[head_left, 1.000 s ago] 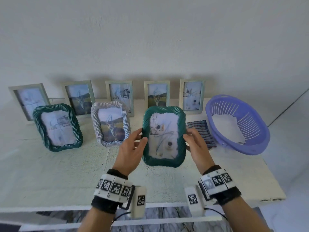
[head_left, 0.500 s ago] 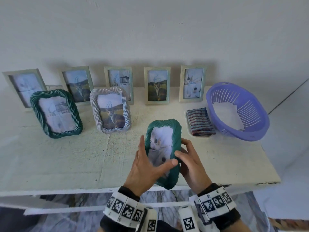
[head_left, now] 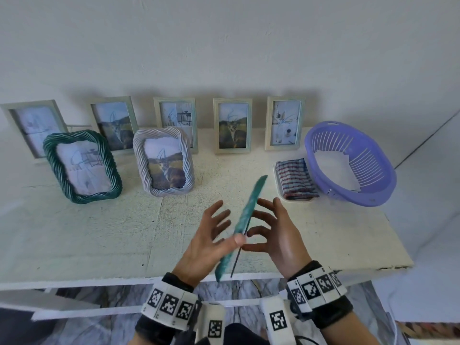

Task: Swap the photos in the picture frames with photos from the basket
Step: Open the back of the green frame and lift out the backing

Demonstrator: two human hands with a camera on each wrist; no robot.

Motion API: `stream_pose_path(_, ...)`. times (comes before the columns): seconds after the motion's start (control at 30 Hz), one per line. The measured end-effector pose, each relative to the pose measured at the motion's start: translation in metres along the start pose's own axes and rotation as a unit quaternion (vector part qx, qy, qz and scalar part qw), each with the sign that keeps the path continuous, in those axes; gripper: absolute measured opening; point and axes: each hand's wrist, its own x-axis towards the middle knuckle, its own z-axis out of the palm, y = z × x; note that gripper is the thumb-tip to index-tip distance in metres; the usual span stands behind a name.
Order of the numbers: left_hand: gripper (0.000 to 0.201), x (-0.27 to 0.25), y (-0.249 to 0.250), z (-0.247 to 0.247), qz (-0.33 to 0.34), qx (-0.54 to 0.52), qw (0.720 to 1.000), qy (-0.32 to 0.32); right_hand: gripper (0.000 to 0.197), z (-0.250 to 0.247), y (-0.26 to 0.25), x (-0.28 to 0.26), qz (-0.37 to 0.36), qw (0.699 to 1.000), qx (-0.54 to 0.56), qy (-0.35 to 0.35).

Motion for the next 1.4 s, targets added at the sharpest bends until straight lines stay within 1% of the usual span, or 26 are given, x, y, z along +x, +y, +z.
stream_pose_path(0.03, 0.106, 0.001, -0.002, -0.007, 0.01, -0.019, 0.999, 0.028, 0.038, -0.002, -0.001, 0.0, -0.02, 0.999, -0.04, 0.015)
stream_pose_path(0.07, 0.09, 0.002, -0.005, -0.015, 0.024, -0.038, 0.997, 0.061, 0.034, -0.004, -0.004, -0.001, -0.043, 0.994, -0.098, 0.036)
stream_pose_path(0.13, 0.052, 0.002, -0.01, -0.028, 0.047, -0.049, 0.99, 0.122, 0.026, -0.012, -0.001, 0.001, -0.084, 0.967, -0.229, 0.072)
stream_pose_path(0.17, 0.039, 0.003, -0.013, -0.033, 0.048, -0.032, 0.988, 0.142, 0.025, -0.016, 0.001, 0.002, -0.1, 0.951, -0.283, 0.077)
stream_pose_path(0.23, 0.022, 0.008, -0.022, -0.041, 0.021, 0.018, 0.986, 0.162, 0.026, -0.024, 0.003, 0.003, -0.119, 0.925, -0.354, 0.07)
stream_pose_path(0.3, 0.009, 0.014, -0.034, -0.045, -0.014, 0.085, 0.982, 0.166, 0.031, -0.029, 0.008, 0.006, -0.113, 0.901, -0.414, 0.058)
stream_pose_path(0.37, 0.008, 0.018, -0.043, -0.045, -0.039, 0.159, 0.972, 0.165, 0.037, -0.033, 0.012, 0.01, -0.113, 0.869, -0.479, 0.053)
stream_pose_path(0.43, 0.012, 0.022, -0.05, -0.043, -0.054, 0.204, 0.965, 0.155, 0.039, -0.037, 0.013, 0.013, -0.116, 0.841, -0.525, 0.055)
stream_pose_path(0.5, 0.013, 0.024, -0.055, -0.041, -0.059, 0.23, 0.96, 0.146, 0.036, -0.039, 0.013, 0.016, -0.121, 0.822, -0.554, 0.059)
stream_pose_path(0.6, 0.009, 0.028, -0.06, -0.038, -0.071, 0.28, 0.947, 0.139, 0.031, -0.042, 0.013, 0.023, -0.143, 0.79, -0.593, 0.063)
stream_pose_path(0.73, 0.01, 0.03, -0.058, -0.036, -0.084, 0.258, 0.951, 0.149, 0.026, -0.044, 0.018, 0.032, -0.165, 0.761, -0.625, 0.056)
stream_pose_path(0.8, 0.01, 0.03, -0.058, -0.036, -0.084, 0.259, 0.95, 0.15, 0.028, -0.043, 0.019, 0.035, -0.173, 0.737, -0.652, 0.045)
stream_pose_path(0.9, 0.01, 0.03, -0.058, -0.037, -0.088, 0.244, 0.954, 0.151, 0.034, -0.038, 0.016, 0.036, -0.166, 0.685, -0.71, 0.016)
stream_pose_path(1.03, 0.01, 0.03, -0.058, -0.038, -0.09, 0.234, 0.957, 0.148, 0.044, -0.035, 0.014, 0.037, -0.154, 0.604, -0.782, -0.01)
stream_pose_path(1.1, 0.01, 0.03, -0.058, -0.039, -0.09, 0.231, 0.957, 0.148, 0.047, -0.035, 0.014, 0.038, -0.148, 0.573, -0.806, -0.019)
stream_pose_path(1.27, 0.011, 0.029, -0.058, -0.038, -0.088, 0.226, 0.959, 0.148, 0.046, -0.035, 0.01, 0.04, -0.143, 0.537, -0.831, -0.024)
stream_pose_path(1.4, 0.011, 0.029, -0.057, -0.038, -0.091, 0.223, 0.959, 0.146, 0.045, -0.041, 0.006, 0.039, -0.146, 0.527, -0.836, -0.04)
